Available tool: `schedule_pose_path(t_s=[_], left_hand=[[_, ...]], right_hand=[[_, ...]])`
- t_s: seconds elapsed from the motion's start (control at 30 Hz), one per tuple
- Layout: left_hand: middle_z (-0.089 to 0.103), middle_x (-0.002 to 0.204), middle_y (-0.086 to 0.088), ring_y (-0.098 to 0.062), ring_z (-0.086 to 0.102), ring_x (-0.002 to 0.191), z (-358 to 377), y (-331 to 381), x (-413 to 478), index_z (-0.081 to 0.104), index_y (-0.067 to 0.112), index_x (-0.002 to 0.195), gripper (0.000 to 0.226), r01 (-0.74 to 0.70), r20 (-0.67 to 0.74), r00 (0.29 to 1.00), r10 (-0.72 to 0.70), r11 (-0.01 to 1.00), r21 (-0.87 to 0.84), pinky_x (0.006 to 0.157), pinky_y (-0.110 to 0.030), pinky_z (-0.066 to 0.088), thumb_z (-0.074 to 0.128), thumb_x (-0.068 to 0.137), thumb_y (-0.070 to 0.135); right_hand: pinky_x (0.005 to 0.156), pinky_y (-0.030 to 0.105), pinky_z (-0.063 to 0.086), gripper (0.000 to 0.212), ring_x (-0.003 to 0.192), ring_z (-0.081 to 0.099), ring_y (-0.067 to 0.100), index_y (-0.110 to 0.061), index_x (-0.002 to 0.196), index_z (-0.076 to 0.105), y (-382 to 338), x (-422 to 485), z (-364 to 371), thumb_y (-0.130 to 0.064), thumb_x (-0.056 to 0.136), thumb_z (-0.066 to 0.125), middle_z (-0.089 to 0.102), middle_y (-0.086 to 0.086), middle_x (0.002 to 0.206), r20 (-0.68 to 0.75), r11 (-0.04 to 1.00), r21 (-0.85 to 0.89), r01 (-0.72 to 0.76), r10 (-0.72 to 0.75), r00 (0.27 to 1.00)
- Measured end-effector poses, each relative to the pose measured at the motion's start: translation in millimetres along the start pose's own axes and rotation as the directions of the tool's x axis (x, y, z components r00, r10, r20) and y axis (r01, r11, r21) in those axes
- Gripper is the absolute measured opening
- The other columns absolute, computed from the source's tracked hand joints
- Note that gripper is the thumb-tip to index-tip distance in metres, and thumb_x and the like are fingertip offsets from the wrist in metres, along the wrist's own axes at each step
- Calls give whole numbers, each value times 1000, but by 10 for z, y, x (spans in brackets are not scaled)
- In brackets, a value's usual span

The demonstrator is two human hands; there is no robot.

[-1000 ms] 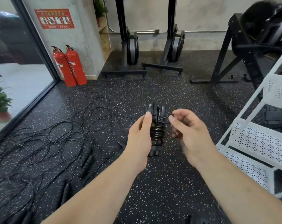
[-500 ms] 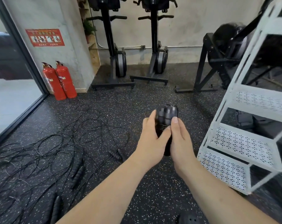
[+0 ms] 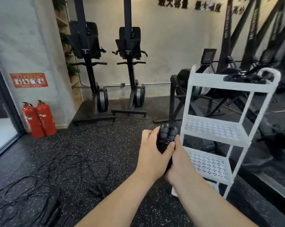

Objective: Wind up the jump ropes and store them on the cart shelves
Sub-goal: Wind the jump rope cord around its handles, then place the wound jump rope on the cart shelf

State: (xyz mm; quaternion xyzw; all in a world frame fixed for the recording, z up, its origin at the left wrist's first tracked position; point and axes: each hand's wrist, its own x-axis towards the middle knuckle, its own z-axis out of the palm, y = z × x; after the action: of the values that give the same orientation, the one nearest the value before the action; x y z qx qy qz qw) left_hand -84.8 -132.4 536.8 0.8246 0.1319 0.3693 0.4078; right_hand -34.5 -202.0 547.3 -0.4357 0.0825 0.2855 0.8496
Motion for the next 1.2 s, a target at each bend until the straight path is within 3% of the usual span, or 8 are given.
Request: schedule_pose_path(t_s=[0.27, 0.4, 0.5, 0.67, 0.8, 0.9, 1.0, 1.2], left_hand=[[48, 125, 10, -1, 58, 111, 364, 669, 267, 48, 44, 149, 45, 16, 129, 992, -1, 993, -115, 99, -28, 47, 59, 105, 49], [38, 163, 3, -16, 38, 151, 490, 950, 475, 26, 42, 166, 65, 81, 244, 969, -42, 985, -152, 125, -40, 34, 52, 107, 51], [44, 164, 4, -20, 42, 152, 565, 1142, 634, 26, 55, 162, 70, 96, 274, 961, -36, 973, -208, 125, -50, 36, 52, 97, 53], [50, 148, 10, 6, 52, 124, 652, 1399, 874, 36, 44, 163, 60, -15, 277, 957, 83, 971, -240, 99, -9, 39, 51, 111, 18], [52, 144, 0, -6, 54, 121, 722, 1505, 1057, 47, 42, 157, 49, -85, 248, 960, 133, 977, -195, 105, -19, 40, 50, 113, 21], [54, 145, 2, -8, 54, 126, 780, 1546, 1219, 49, 40, 157, 47, -116, 225, 962, 156, 976, -183, 111, -27, 44, 50, 113, 23], [53, 141, 3, -7, 53, 120, 826, 1587, 1417, 49, 38, 157, 46, -143, 194, 966, 170, 979, -143, 99, -19, 41, 50, 113, 23], [60, 141, 1, -18, 63, 122, 893, 1640, 1920, 55, 34, 153, 43, -128, 156, 977, 149, 983, -134, 105, -34, 52, 53, 111, 21]], right_hand=[[98, 51, 60, 36, 106, 75, 29, -26, 117, 79, -858, -227, -167, -54, 104, 60, 81, 5, 112, -4, 956, -158, 247, -251, 968], [86, 49, 64, 39, 100, 78, 31, -26, 120, 77, -1287, -232, -240, -57, 102, 62, 81, 5, 109, -13, 930, -202, 307, -316, 949], [68, 43, 64, 38, 85, 80, 31, -25, 116, 75, -1599, -228, -274, -57, 102, 61, 83, 6, 93, -27, 916, -212, 340, -354, 935], [66, 39, 58, 37, 90, 77, 31, -24, 111, 73, -2011, -219, -262, -56, 107, 54, 79, 7, 98, 44, 867, -288, 407, -413, 910], [85, 49, 62, 42, 101, 75, 32, -27, 121, 71, -2225, -93, -227, -60, 107, 49, 78, 7, 113, 80, 802, -374, 466, -473, 878], [103, 54, 56, 46, 121, 66, 25, -36, 149, 52, -2307, 20, -230, -57, 108, 45, 66, 1, 139, 178, 670, -468, 576, -567, 804], [116, 50, 46, 61, 138, 54, 22, -41, 166, 21, -2349, 83, -249, -54, 110, 42, 52, 0, 156, 289, 442, -607, 661, -651, 701], [109, 40, 52, 78, 149, 43, 25, -38, 168, 11, -2366, 285, -390, -35, 107, 58, -2, -5, 176, 651, -330, -725, 605, -616, 443]])
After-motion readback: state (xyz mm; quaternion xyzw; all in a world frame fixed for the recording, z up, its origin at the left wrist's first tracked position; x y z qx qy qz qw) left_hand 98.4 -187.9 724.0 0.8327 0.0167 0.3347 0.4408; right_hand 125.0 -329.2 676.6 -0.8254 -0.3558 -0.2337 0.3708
